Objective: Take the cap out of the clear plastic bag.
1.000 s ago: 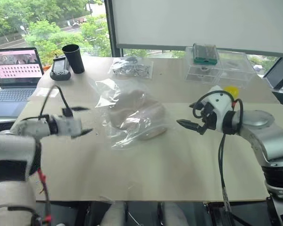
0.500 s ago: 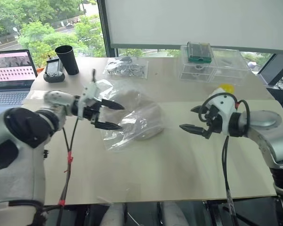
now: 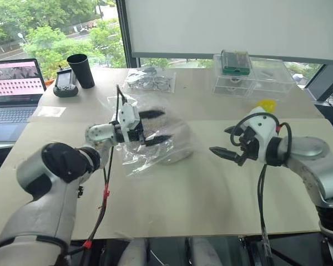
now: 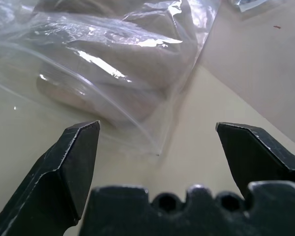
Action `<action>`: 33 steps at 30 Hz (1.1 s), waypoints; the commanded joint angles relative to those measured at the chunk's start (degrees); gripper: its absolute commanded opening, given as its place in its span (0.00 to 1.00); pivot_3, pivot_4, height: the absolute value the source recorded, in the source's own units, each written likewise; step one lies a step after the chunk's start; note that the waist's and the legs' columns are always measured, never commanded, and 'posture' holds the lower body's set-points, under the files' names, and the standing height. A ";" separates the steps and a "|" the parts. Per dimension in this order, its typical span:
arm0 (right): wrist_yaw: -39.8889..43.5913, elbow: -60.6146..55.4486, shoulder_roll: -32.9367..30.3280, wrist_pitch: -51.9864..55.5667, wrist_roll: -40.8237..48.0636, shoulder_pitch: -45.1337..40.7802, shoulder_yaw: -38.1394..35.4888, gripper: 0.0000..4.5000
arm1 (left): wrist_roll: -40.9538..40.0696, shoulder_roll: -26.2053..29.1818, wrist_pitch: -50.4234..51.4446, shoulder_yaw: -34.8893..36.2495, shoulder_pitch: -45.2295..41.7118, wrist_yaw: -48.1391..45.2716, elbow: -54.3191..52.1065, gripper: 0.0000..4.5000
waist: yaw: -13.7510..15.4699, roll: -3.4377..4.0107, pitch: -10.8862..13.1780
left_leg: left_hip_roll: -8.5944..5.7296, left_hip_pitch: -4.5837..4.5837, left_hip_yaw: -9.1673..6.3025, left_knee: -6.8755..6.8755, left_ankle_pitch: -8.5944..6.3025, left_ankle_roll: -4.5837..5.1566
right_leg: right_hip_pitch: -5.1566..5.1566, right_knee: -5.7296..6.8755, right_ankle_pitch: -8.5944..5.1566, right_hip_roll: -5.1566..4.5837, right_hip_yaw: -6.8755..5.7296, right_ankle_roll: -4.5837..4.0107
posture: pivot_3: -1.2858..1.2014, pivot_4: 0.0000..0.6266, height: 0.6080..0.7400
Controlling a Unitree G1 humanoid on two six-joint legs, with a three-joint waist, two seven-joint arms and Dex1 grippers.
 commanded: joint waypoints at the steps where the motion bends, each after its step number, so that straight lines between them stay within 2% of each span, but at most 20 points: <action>1: -2.23 -1.47 0.36 0.11 -0.48 -1.12 -1.70 1.00 | -0.17 -0.25 -3.63 0.82 -0.44 10.19 1.24 0.95 | -0.07 0.00 0.00 | 0.00 0.00 0.00 0.00 0.00 0.00 | 0.00 0.00 0.00 0.00 0.00 0.00 | 0.52 0.24 1.00; 3: -3.05 -0.75 0.35 -0.36 -1.37 -1.16 -1.48 1.00 | 1.81 -0.98 -3.52 0.70 0.05 10.80 1.24 0.95 | -0.14 0.01 0.00 | -0.01 0.00 0.01 0.00 0.00 0.00 | -0.01 0.00 0.00 0.00 0.00 -0.01 | 0.52 0.24 1.00; 6: -5.74 1.75 1.19 -1.88 -3.85 -2.36 -0.99 1.00 | 0.90 -1.20 4.68 4.12 -0.60 3.64 1.24 0.95 | -0.07 0.01 0.00 | -0.03 0.01 0.01 0.00 0.00 0.00 | 0.01 0.01 0.00 0.00 0.00 -0.01 | 0.52 0.24 1.00; 10: -9.55 5.00 3.31 -4.22 -7.63 -4.08 0.19 1.00 | -3.50 2.35 22.95 7.33 -3.76 -4.80 1.24 0.95 | -0.46 0.01 0.00 | -0.02 0.01 0.02 0.01 0.00 0.00 | 0.00 0.01 -0.02 0.02 0.00 0.03 | 0.52 0.24 1.00; 13: -12.49 6.33 6.56 -5.47 -8.87 -4.87 -0.61 1.00 | -7.14 6.48 43.64 6.87 -8.40 -7.64 1.24 0.95 | -1.00 0.01 0.00 | 0.03 -0.01 0.01 0.00 0.00 0.01 | -0.06 0.03 -0.18 0.08 0.00 0.29 | 0.52 0.24 1.00; 15: -13.41 6.89 8.08 -5.77 -9.15 -5.03 -1.16 1.00 | -9.67 9.70 53.50 6.26 -10.57 -7.34 1.24 0.95 | -1.13 0.02 0.00 | 0.03 -0.02 0.01 -0.01 0.00 0.01 | -0.06 0.04 -0.23 0.08 0.00 0.38 | 0.52 0.24 1.00; 18: -14.03 7.87 9.33 -6.40 -9.64 -5.15 -1.48 1.00 | -10.88 14.64 54.31 6.81 -10.65 -16.89 1.24 0.95 | -1.77 0.06 0.00 | 0.02 0.02 0.02 -0.02 -0.03 0.04 | -0.05 0.04 -0.25 0.07 0.01 0.40 | 0.52 0.24 1.00; 20: -14.23 8.35 10.09 -6.50 -9.54 -5.32 -1.81 1.00 | -11.43 20.80 63.29 6.19 -9.42 -30.06 1.24 0.95 | -1.91 0.06 0.01 | 0.03 0.06 0.02 -0.06 -0.03 0.04 | -0.05 0.05 -0.24 0.07 -0.01 0.39 | 0.52 0.24 1.00; 21: -14.32 8.72 10.37 -6.72 -9.63 -5.46 -1.87 1.00 | -12.65 22.96 61.79 5.76 -7.60 -30.34 1.24 0.95 | -2.21 0.09 0.03 | 0.05 0.06 0.03 -0.06 -0.03 0.04 | -0.07 0.05 -0.24 0.09 0.00 0.39 | 0.52 0.24 1.00; 23: -14.47 9.45 10.70 -7.23 -9.86 -5.74 -1.87 1.00 | -13.38 22.50 53.57 2.05 -5.01 -17.91 1.24 0.95 | -2.21 0.12 0.02 | 0.08 0.16 0.10 -0.15 -0.03 0.04 | -0.07 0.05 -0.24 0.09 0.02 0.39 | 0.52 0.24 1.00; 25: -14.78 10.08 10.98 -7.80 -10.18 -6.17 -1.82 1.00 | -14.67 20.46 52.81 -0.34 -5.77 -8.99 1.24 0.95 | -1.36 0.08 0.05 | 0.17 0.41 0.15 -0.24 -0.04 0.03 | 0.06 0.07 -0.24 0.07 0.01 0.39 | 0.52 0.24 1.00; 27: -15.13 10.76 11.35 -8.58 -10.62 -6.67 -1.87 1.00 | -15.95 18.13 51.60 -1.76 -6.67 -4.08 1.24 0.95 | -0.03 0.04 0.07 | 0.19 0.36 0.12 -0.18 -0.02 0.01 | 0.03 0.11 -0.21 0.10 -0.06 0.35 | 0.52 0.24 1.00; 33: -17.41 12.73 12.80 -11.07 -12.63 -7.33 -2.21 1.00 | -20.01 11.23 54.07 -4.71 -10.80 11.60 1.24 0.95 | 1.15 0.04 0.07 | 0.16 0.23 0.14 -0.08 -0.03 0.00 | 0.02 0.05 0.03 0.10 -0.05 -0.03 | 0.52 0.24 1.00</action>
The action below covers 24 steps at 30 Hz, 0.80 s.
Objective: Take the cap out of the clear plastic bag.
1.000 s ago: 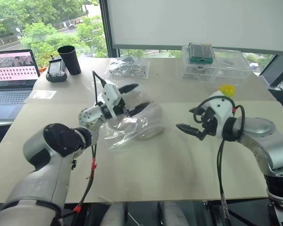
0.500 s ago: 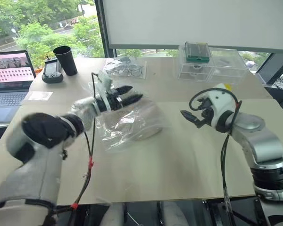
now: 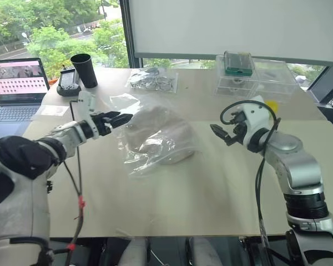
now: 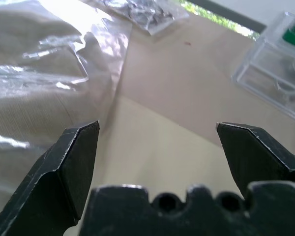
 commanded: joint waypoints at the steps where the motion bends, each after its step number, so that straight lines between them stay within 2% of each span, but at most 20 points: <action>1: -1.83 -0.35 0.53 -2.84 -1.28 -0.86 -1.79 1.00 | -3.19 -1.98 3.37 -1.54 -4.31 8.34 1.22 0.95 | -0.04 0.00 0.00 | 0.00 0.00 0.00 0.00 -0.01 0.00 | 0.00 0.00 0.01 0.00 0.00 -0.01 | 0.52 0.24 1.00; 6: -2.92 0.32 1.54 -4.86 -2.71 -0.19 -0.97 1.00 | -5.45 -3.72 6.21 -3.03 -7.44 13.74 1.22 0.95 | -1.41 0.00 0.00 | -0.01 -0.02 0.04 -0.01 -0.05 0.00 | -0.06 0.01 0.01 0.00 0.04 -0.02 | 0.52 0.24 1.00; 9: -4.57 1.58 1.60 -7.79 -5.62 0.16 0.16 1.00 | -4.70 -5.20 6.91 -4.32 -9.51 13.46 1.22 0.95 | -1.66 0.00 0.00 | -0.01 -0.02 0.04 -0.01 -0.05 -0.01 | -0.06 0.01 0.01 0.00 0.03 -0.01 | 0.52 0.24 1.00; 12: -5.75 2.79 2.60 -9.47 -6.34 -0.12 -0.43 1.00 | 1.03 -7.87 -3.97 -5.49 -9.74 4.24 1.22 0.95 | -1.62 0.00 0.00 | -0.02 -0.01 0.05 -0.01 -0.05 -0.01 | -0.05 0.00 0.00 0.00 0.03 0.00 | 0.52 0.24 1.00; 14: -5.63 3.66 2.58 -10.29 -6.91 -0.15 -0.39 1.00 | 4.13 -8.88 -14.36 -3.07 -8.17 -7.71 1.22 0.95 | -1.61 0.00 0.00 | -0.02 -0.01 0.06 -0.02 -0.05 -0.01 | -0.04 -0.02 0.01 0.00 0.03 -0.02 | 0.52 0.24 1.00; 16: -5.48 4.32 2.53 -10.93 -7.28 -0.17 -0.38 1.00 | 6.01 -9.33 -20.86 -1.12 -6.92 -15.17 1.22 0.95 | -1.65 0.00 0.00 | -0.02 -0.06 0.08 -0.02 -0.05 -0.01 | -0.06 -0.06 0.02 0.00 0.04 -0.04 | 0.52 0.24 1.00; 24: -4.30 6.44 1.98 -12.88 -7.25 -0.23 -1.55 1.00 | 10.27 -7.69 -28.76 3.83 -3.74 -29.73 1.22 0.95 | -1.96 0.00 0.00 | 0.00 -0.02 0.12 -0.03 -0.05 0.00 | -0.05 -0.03 0.02 0.00 0.07 -0.04 | 0.52 0.24 1.00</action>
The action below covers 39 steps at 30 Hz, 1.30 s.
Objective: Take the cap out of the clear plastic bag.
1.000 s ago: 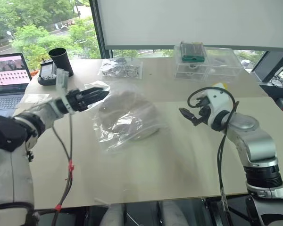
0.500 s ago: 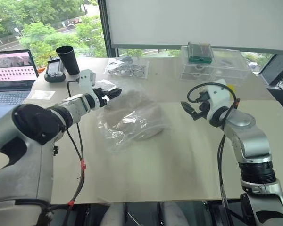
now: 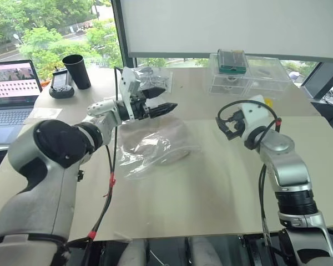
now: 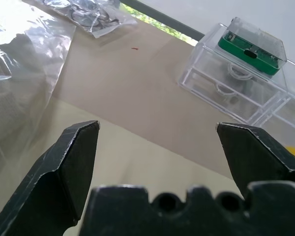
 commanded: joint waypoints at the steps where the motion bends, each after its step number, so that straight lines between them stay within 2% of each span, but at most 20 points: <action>1: 0.83 0.12 -1.25 -2.67 -0.11 -0.58 -2.36 1.00 | 2.92 2.05 -3.96 2.01 1.73 -5.94 1.21 0.95 | 0.01 0.00 0.00 | 0.00 0.00 0.00 0.00 0.00 0.00 | 0.01 -0.01 0.00 0.00 0.00 0.00 | 0.52 0.24 1.00; 5: 2.38 1.56 -3.15 -3.79 -0.31 -0.82 -2.99 1.00 | 9.94 2.22 -14.60 -1.11 9.00 -4.94 1.21 0.95 | 0.01 0.07 -0.04 | 0.00 0.04 0.00 0.00 -0.01 0.02 | 0.03 0.00 0.00 0.00 0.00 0.00 | 0.52 0.24 1.00; 12: 3.67 2.94 -4.35 -4.30 -0.43 -2.16 -3.26 1.00 | 13.23 3.51 -14.97 1.02 11.32 -6.75 1.21 0.95 | 0.33 0.05 -0.02 | 0.00 0.02 -0.02 0.02 -0.01 0.02 | 0.04 0.01 0.01 0.00 -0.02 -0.01 | 0.52 0.24 1.00; 20: 8.59 0.65 -3.84 -1.60 2.73 -2.30 -2.89 1.00 | 11.15 5.85 -3.97 5.03 11.13 -13.40 1.21 0.95 | 0.00 0.05 -0.02 | 0.00 0.02 -0.02 0.02 -0.01 0.02 | 0.03 0.02 -0.01 0.00 -0.02 0.02 | 0.52 0.24 1.00; 23: 13.63 -1.29 -4.50 1.49 6.38 -3.26 -2.55 1.00 | 10.35 7.34 -6.34 3.11 11.50 -2.78 1.21 0.95 | -0.27 0.05 -0.02 | 0.03 0.03 -0.02 0.02 -0.01 0.02 | 0.02 0.03 -0.08 0.02 -0.02 0.12 | 0.52 0.24 1.00; 26: 17.30 -4.98 -5.01 5.46 10.88 -3.47 -3.38 1.00 | 10.14 7.56 -8.82 -2.50 10.14 18.58 1.21 0.95 | -0.16 0.05 -0.02 | 0.03 0.04 -0.03 0.02 -0.01 0.02 | 0.04 0.03 -0.07 0.01 -0.01 0.12 | 0.52 0.24 1.00; 28: 17.43 -6.69 -4.86 7.20 11.79 -3.62 -3.19 1.00 | 8.68 7.13 -5.42 -4.53 8.05 27.35 1.21 0.95 | 0.02 0.05 -0.02 | 0.03 0.04 -0.05 0.02 -0.01 0.02 | 0.03 0.04 -0.06 0.01 -0.02 0.10 | 0.52 0.24 1.00; 30: 15.40 -7.53 -3.85 7.90 11.27 -3.97 -2.91 1.00 | 6.18 6.44 3.27 -6.66 5.11 36.34 1.21 0.95 | 0.31 0.03 -0.01 | 0.03 0.03 -0.07 0.03 -0.01 0.02 | 0.02 0.06 -0.03 0.01 -0.05 0.07 | 0.52 0.24 1.00; 32: 13.77 -8.35 -2.96 8.32 10.83 -3.82 -2.91 1.00 | 4.59 5.27 7.16 -7.03 3.03 38.93 1.21 0.95 | 0.59 0.03 -0.01 | 0.01 0.01 -0.08 0.04 -0.01 0.02 | 0.03 0.04 -0.05 0.01 -0.05 0.11 | 0.52 0.24 1.00; 39: 7.44 -9.71 -0.01 7.71 7.52 -2.65 -1.84 1.00 | 2.81 0.43 10.37 -8.95 -2.83 44.17 1.21 0.95 | 1.05 0.03 -0.01 | -0.03 -0.01 -0.06 0.04 -0.01 0.01 | 0.02 0.03 -0.01 -0.01 -0.05 0.03 | 0.52 0.24 1.00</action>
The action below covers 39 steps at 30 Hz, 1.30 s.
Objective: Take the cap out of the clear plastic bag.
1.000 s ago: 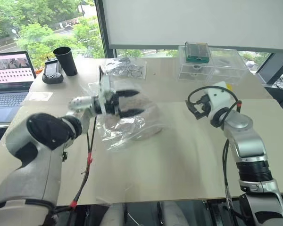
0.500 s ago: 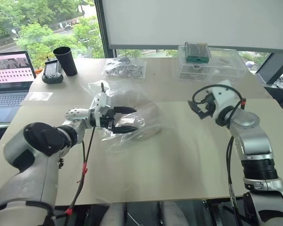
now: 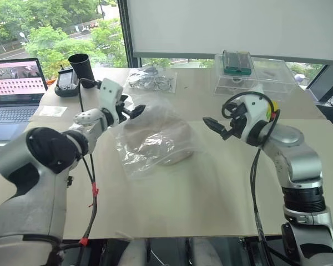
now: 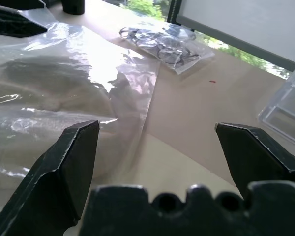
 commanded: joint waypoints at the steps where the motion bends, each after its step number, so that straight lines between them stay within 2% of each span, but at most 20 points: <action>1: -2.52 -1.54 0.32 -1.21 -1.74 -0.39 -0.03 1.00 | -2.19 -0.14 0.58 -1.13 -4.25 3.14 1.19 0.95 | -0.30 0.00 0.00 | 0.00 0.00 0.00 0.00 0.00 0.00 | -0.02 0.01 0.00 0.00 0.00 0.00 | 0.52 0.24 1.00; 8: -6.70 3.20 0.98 -3.65 -4.79 -1.55 -1.06 1.00 | -9.23 3.23 6.70 -5.00 -4.10 13.04 1.19 0.95 | -1.31 0.00 0.00 | 0.02 0.06 0.03 -0.02 0.00 0.00 | -0.04 0.04 -0.01 0.00 0.04 0.02 | 0.52 0.24 1.00; 13: -11.56 9.98 0.58 -5.94 -7.43 -3.01 -3.34 1.00 | -15.12 6.94 5.85 -9.87 0.36 20.32 1.19 0.95 | -1.15 0.01 0.00 | 0.03 0.08 0.04 -0.03 0.00 -0.01 | -0.04 0.05 0.01 0.00 0.05 -0.01 | 0.52 0.24 1.00; 15: -14.13 13.50 0.34 -7.96 -8.60 -4.16 -4.84 1.00 | -17.55 7.45 6.11 -11.54 4.14 21.59 -3.54 0.95 | -0.88 0.00 0.00 | 0.03 0.06 0.03 -0.04 0.00 -0.01 | -0.06 0.04 0.02 0.00 0.04 -0.04 | 0.52 0.24 1.00; 19: -18.90 19.52 -0.28 -12.37 -11.29 -5.99 -6.30 1.00 | -24.08 6.24 10.59 -12.71 11.87 26.32 -17.21 0.95 | -0.71 0.00 0.00 | 0.04 0.06 0.02 -0.04 0.00 -0.01 | -0.07 0.05 0.05 0.00 0.07 -0.08 | 0.52 0.24 1.00; 23: -22.52 21.74 0.57 -14.28 -12.75 -6.28 -7.18 1.00 | -29.75 2.49 14.14 -13.34 18.95 33.67 -31.78 0.95 | -0.09 -0.01 0.00 | 0.03 0.01 -0.01 -0.05 0.00 -0.02 | -0.07 0.03 0.08 -0.01 0.08 -0.14 | 0.52 0.24 1.00; 28: -22.91 21.59 1.95 -15.55 -13.03 -4.97 -6.09 1.00 | -37.73 -6.79 27.64 -12.19 35.16 36.78 -71.78 0.95 | -0.24 0.01 -0.02 | 0.04 0.01 0.02 -0.04 -0.02 -0.06 | -0.05 0.03 0.12 -0.02 0.20 -0.20 | 0.52 0.24 1.00; 31: -22.56 21.56 2.56 -17.02 -13.34 -3.76 -5.45 1.00 | -42.98 -9.85 30.16 -10.87 41.79 35.93 -86.58 0.95 | -0.76 0.01 -0.02 | 0.05 0.00 0.02 -0.04 -0.03 -0.07 | -0.06 0.03 0.16 -0.02 0.23 -0.25 | 0.52 0.24 1.00; 39: -21.90 21.25 3.33 -20.17 -14.81 -0.63 -3.87 1.00 | -52.06 -13.12 35.63 -13.23 50.30 29.96 -107.27 0.95 | -0.69 0.01 -0.05 | 0.05 0.34 0.09 -0.03 -0.02 -0.09 | 0.20 -0.06 0.17 0.01 0.32 -0.29 | 0.52 0.24 1.00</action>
